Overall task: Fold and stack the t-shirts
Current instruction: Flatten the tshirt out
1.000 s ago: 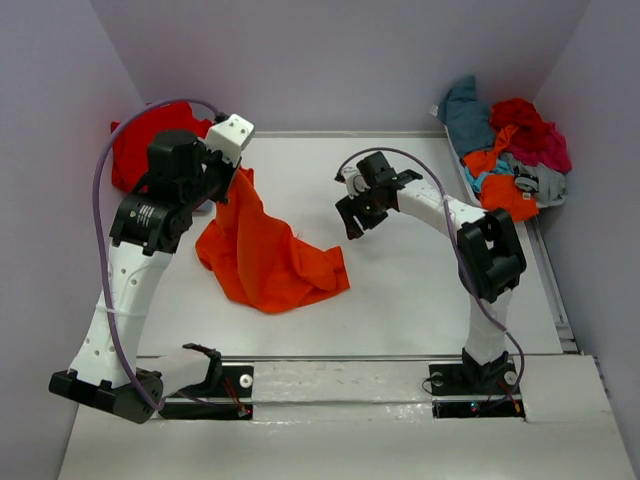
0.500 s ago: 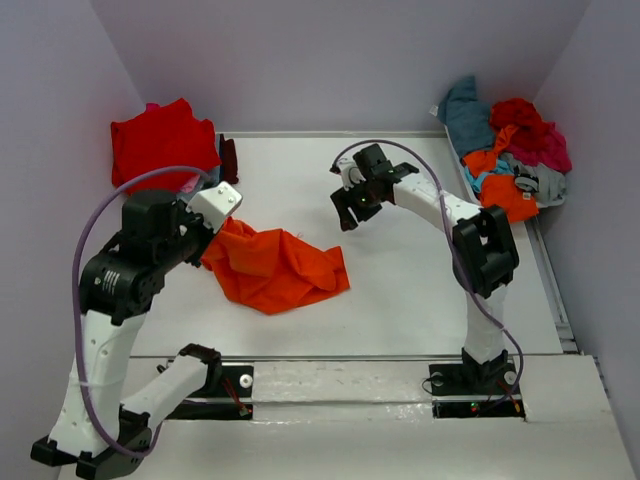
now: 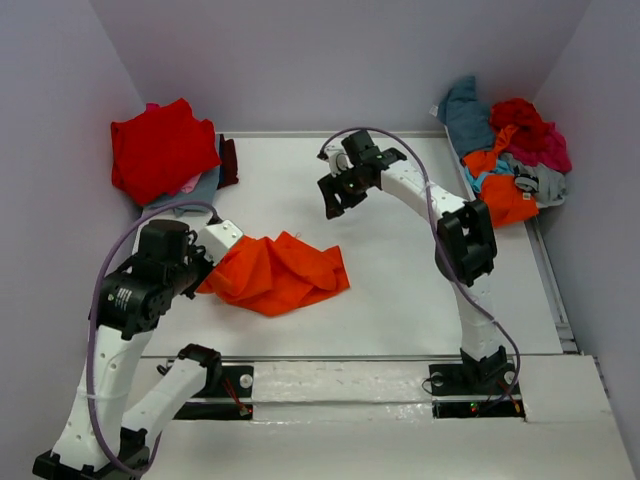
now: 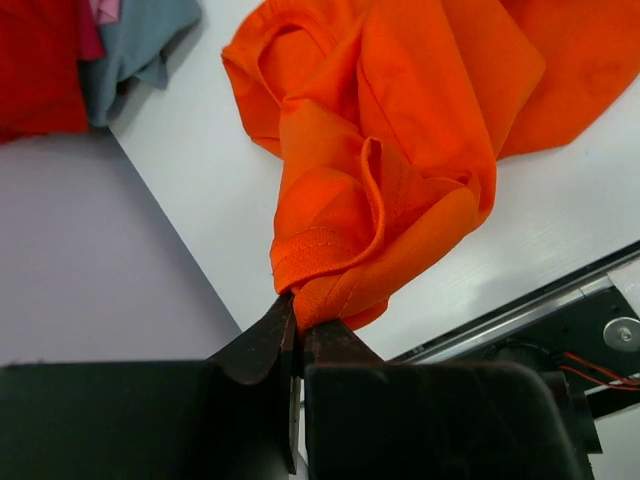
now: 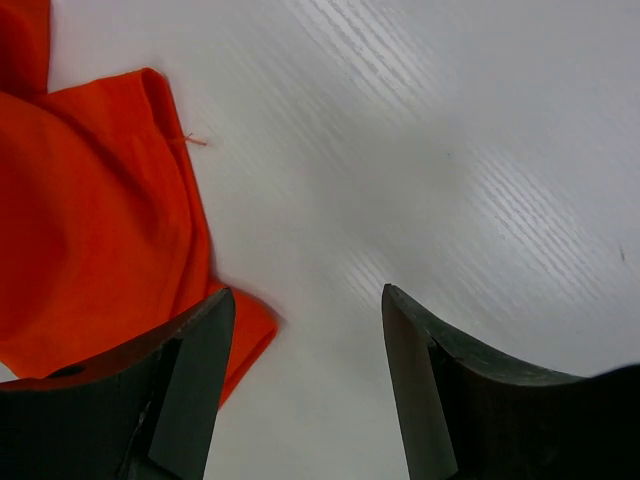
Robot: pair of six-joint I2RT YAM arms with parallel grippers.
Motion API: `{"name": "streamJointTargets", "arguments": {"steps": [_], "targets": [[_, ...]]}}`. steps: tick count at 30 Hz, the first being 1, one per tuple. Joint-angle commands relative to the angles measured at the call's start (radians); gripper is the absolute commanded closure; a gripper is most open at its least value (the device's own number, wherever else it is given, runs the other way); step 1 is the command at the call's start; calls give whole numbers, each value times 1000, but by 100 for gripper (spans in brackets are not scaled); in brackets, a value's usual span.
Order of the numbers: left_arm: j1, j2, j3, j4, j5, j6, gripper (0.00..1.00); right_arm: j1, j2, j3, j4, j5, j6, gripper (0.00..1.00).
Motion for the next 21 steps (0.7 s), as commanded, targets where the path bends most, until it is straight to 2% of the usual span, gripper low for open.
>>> {"name": "streamJointTargets", "arguments": {"steps": [1,3,4,6,7,8,10,11,21], "targets": [[4,17,-36,-3,6,32,83,33,15,64,-54,-46,9,34],[4,28,-55,6,36,32,70,44,0,36,-45,-38,3,34],[4,31,-68,9,40,39,54,53,-20,22,-40,-37,2,34],[4,37,-85,16,45,45,39,53,-38,-14,-40,-46,-1,34],[4,43,-96,18,43,46,26,53,-55,-24,-47,-49,-3,34],[4,43,-98,21,45,46,26,53,-55,-31,-48,-53,-4,34],[4,54,-95,23,85,48,5,62,-80,-57,-49,-63,-6,34],[4,61,-92,30,86,46,1,62,-94,-67,-52,-60,-12,34],[4,115,-105,85,123,45,2,119,-45,15,-83,-89,-17,34]]}}
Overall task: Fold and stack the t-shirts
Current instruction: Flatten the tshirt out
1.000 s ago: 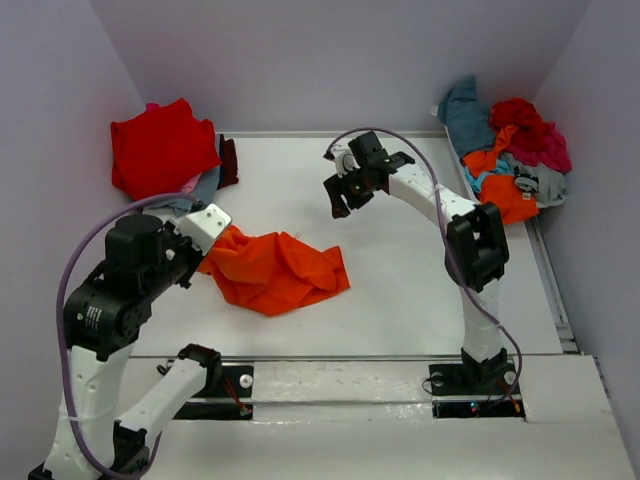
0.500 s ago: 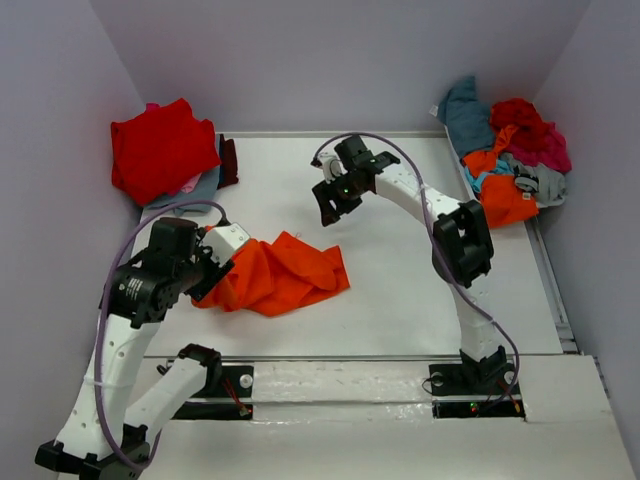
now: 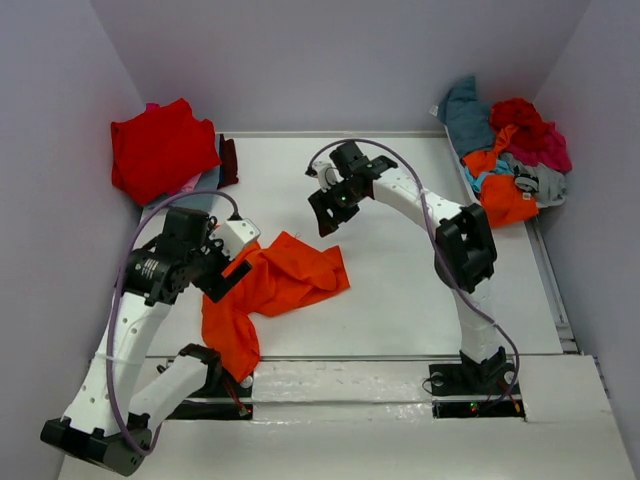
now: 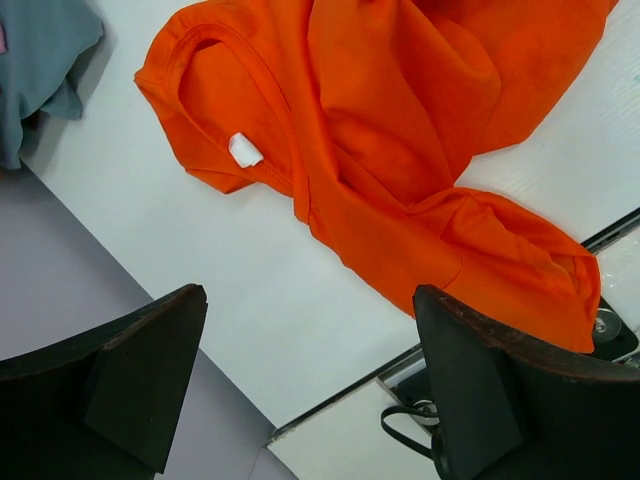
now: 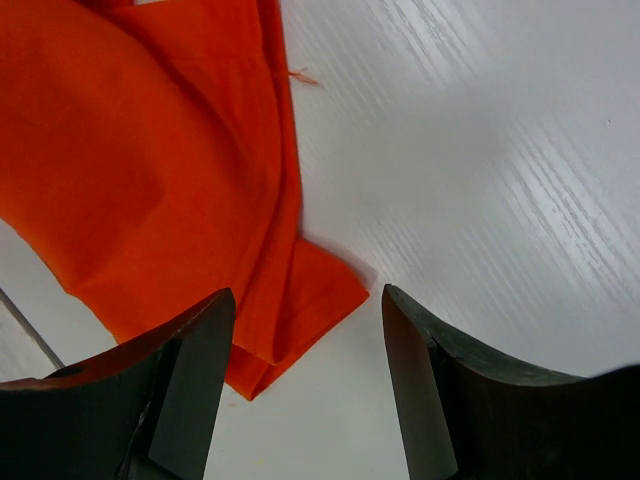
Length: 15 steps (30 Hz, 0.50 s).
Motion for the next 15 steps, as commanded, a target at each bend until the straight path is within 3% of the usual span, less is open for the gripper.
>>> {"name": "streamJointTargets", "arguments": {"steps": [1,15], "targets": [[4,25,-9,37,31,10,3,44,12,84,-21,-38,-11,34],[4,71,5,73,45,1,4,142,197,258,-29,-97,30,34]]}}
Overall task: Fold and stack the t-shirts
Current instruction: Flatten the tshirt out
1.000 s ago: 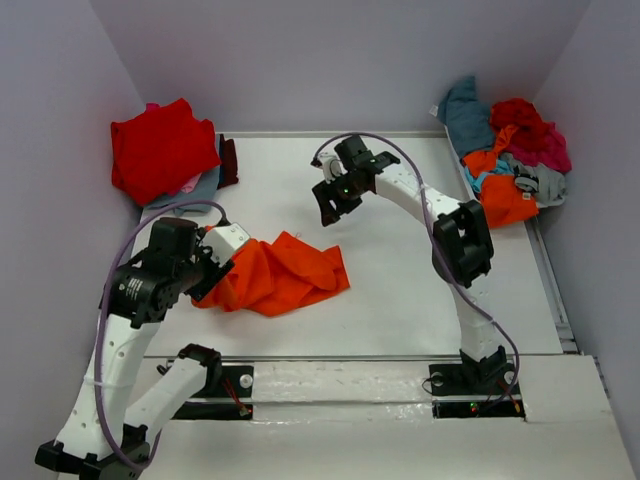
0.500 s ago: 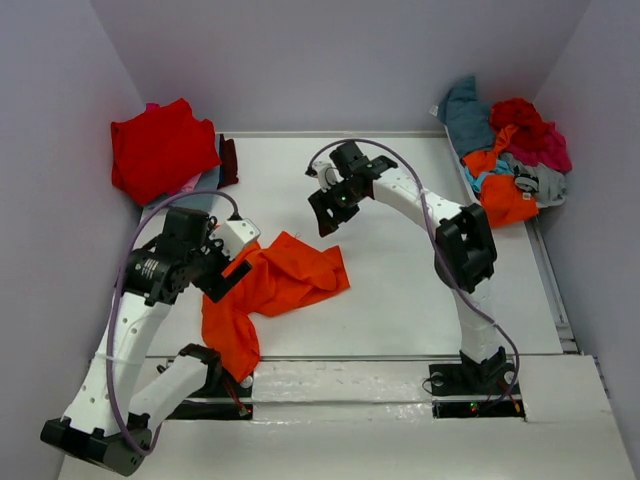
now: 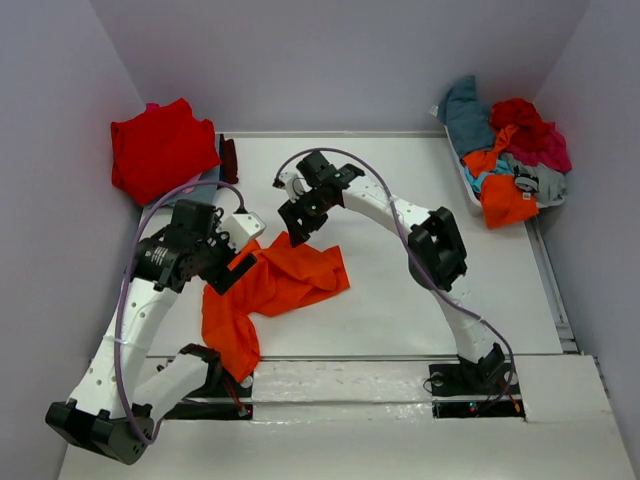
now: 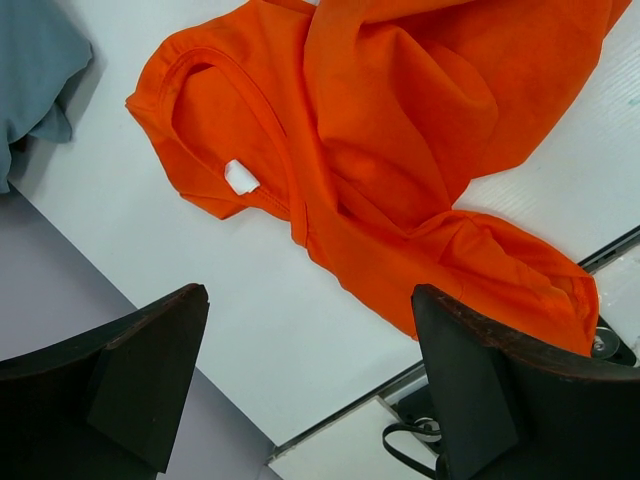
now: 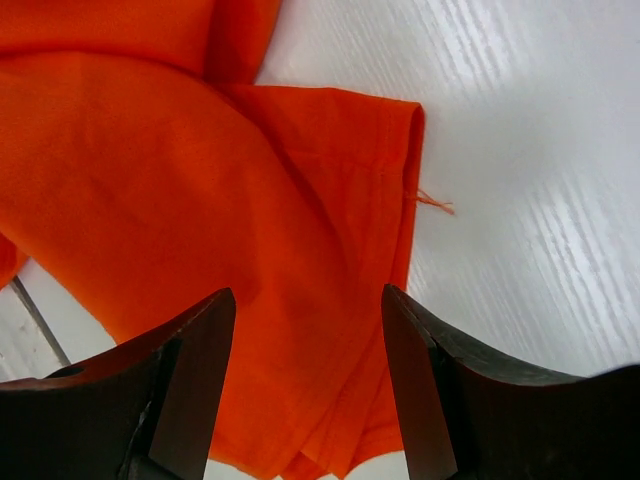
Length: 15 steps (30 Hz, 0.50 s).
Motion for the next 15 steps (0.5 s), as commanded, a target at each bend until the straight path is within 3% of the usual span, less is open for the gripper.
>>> {"name": "streamJointTargets", "arguments": {"steps": [1,15], "targets": [[4,-3,12,14,16,1,4,22,54,54,-12,-43,20,34],[4,-33,30,4,-2,-14,5,119,117,10,29,-23,6,37]]}}
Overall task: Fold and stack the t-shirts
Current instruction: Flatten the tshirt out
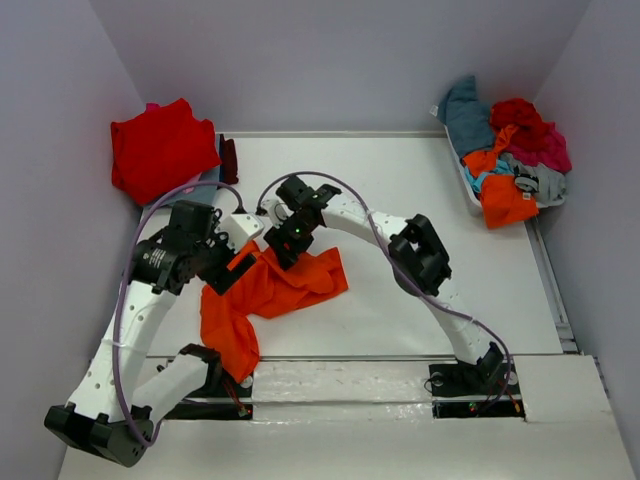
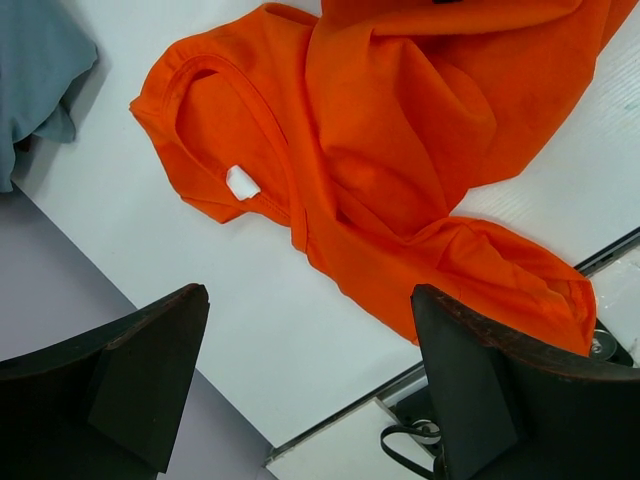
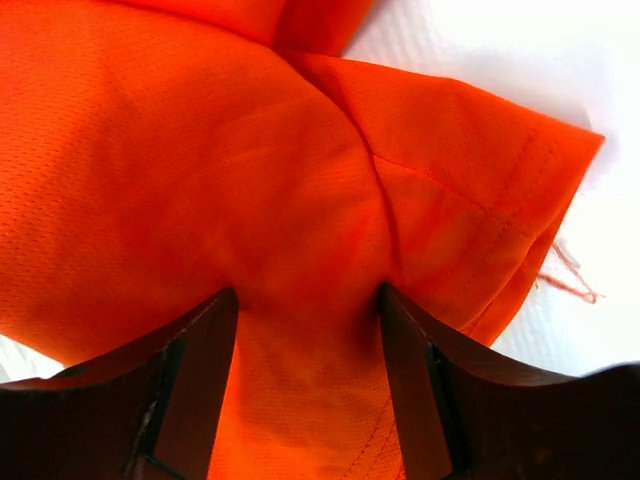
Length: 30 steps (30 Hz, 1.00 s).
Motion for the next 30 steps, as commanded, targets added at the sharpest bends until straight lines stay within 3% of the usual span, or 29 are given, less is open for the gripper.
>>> {"name": "streamJointTargets", "arguments": {"steps": [1,5,6,9,14,30], "targets": [[4,-27,30,4,-6,-7,5,15,13,1,30,-12,-1,39],[4,-28,43,2,-9,-6,5,15,7,-25,30,0,-2,57],[4,-28,45,2,-10,-6,5,15,3,-42,31,12,-7,76],[4,-24,43,1,-13,-4,5,15,-19,-79,31,39,-24,93],[4,-26,31,5,-7,-1,5,-1,-155,-212,82,146,-25,93],[4,45,-23,96,50,22,6,-357,-436,-355,77,215,-16,93]]}}
